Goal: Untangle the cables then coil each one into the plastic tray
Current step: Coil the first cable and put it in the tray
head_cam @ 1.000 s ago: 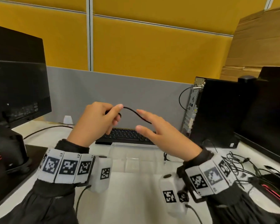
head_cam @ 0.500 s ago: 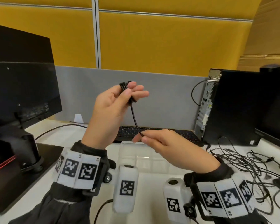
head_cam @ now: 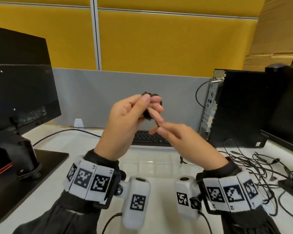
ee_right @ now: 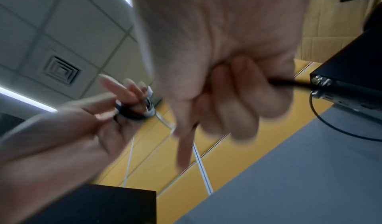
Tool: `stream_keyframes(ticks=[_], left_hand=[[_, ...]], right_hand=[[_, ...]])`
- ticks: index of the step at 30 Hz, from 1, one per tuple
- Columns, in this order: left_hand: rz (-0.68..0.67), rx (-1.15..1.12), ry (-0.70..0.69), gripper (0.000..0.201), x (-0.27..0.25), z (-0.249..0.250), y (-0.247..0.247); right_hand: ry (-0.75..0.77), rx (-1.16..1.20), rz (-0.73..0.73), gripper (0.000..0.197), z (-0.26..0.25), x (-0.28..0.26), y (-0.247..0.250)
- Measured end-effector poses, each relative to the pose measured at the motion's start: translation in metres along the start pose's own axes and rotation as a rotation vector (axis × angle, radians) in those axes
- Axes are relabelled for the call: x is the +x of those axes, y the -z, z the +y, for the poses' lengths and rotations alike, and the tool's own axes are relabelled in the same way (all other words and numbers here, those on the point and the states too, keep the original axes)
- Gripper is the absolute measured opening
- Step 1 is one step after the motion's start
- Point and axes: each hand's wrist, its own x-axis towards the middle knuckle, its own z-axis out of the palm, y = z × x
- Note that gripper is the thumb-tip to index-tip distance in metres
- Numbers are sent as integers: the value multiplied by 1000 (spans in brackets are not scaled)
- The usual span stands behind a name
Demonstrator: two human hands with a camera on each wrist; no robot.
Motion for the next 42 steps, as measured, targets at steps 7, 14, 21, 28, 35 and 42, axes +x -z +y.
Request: stream_keyframes(ticks=[7, 14, 21, 28, 35, 42], left_hand=[[-2, 825, -177, 30, -2, -26, 8], [-261, 227, 118, 24, -8, -1, -10], [184, 259, -65, 13, 1, -17, -3], [-135, 484, 116, 63, -5, -18, -4], [-114, -120, 72, 27, -5, 1, -7], [144, 211, -32, 13, 0, -13, -2]], right_hand=[[136, -171, 139, 21, -17, -13, 22], [102, -10, 423, 23, -3, -6, 17], [3, -95, -331, 33, -21, -13, 15], [191, -125, 455, 15, -18, -22, 36], [-76, -191, -61, 35, -15, -15, 16], [7, -215, -338, 29, -37, -24, 14]])
